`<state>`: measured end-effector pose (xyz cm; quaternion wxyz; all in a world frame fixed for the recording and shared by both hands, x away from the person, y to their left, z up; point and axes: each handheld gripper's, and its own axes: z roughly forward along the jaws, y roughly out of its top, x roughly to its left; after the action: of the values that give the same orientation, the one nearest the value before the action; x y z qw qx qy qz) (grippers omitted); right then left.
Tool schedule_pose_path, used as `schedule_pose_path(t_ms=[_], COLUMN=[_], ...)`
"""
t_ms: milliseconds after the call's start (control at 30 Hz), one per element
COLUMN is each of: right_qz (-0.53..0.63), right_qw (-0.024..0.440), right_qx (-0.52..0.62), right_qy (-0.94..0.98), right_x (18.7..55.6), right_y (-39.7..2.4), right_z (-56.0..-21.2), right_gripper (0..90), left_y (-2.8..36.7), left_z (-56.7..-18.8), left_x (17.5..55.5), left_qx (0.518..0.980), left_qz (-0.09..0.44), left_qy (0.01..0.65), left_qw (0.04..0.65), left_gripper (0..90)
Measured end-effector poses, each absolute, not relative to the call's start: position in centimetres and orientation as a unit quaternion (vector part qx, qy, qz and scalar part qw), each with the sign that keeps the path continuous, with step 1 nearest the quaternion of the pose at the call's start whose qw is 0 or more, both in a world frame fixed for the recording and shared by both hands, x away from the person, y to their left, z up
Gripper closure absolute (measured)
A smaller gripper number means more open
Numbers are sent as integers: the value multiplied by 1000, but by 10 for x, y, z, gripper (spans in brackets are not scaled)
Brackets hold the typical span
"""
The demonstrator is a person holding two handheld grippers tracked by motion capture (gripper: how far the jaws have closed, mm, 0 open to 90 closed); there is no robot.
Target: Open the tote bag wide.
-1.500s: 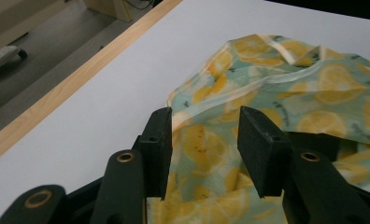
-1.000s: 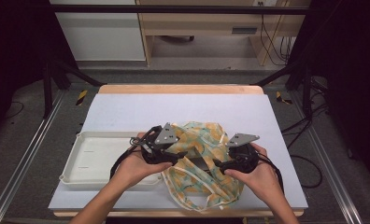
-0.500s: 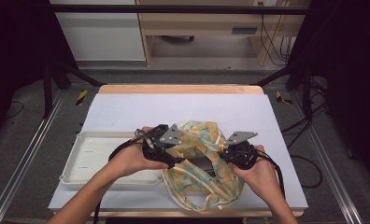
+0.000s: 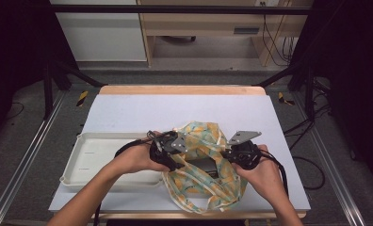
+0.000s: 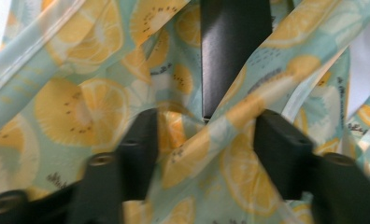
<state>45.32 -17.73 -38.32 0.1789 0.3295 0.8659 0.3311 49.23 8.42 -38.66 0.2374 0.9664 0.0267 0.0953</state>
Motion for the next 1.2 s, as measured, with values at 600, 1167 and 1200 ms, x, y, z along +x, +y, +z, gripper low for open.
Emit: schedule_pose_path(t_ms=[600,1167,1200], right_qz=[323,299,298], right_qw=[202,224,223], right_qx=[340,381,384], right_qy=[860,846,845], right_x=[460,482,483], right_y=[-191,-233,-237], right_z=[-389,-400,-401], right_gripper=[898,900,900], left_y=[99,91,91], left_z=[-393,-422,-423], left_x=[420,402,402], left_qx=[954,955,955], left_qz=[97,77,77], left_qy=[64,80,81], left_qw=[277,275,275], left_gripper=[900,900,900])
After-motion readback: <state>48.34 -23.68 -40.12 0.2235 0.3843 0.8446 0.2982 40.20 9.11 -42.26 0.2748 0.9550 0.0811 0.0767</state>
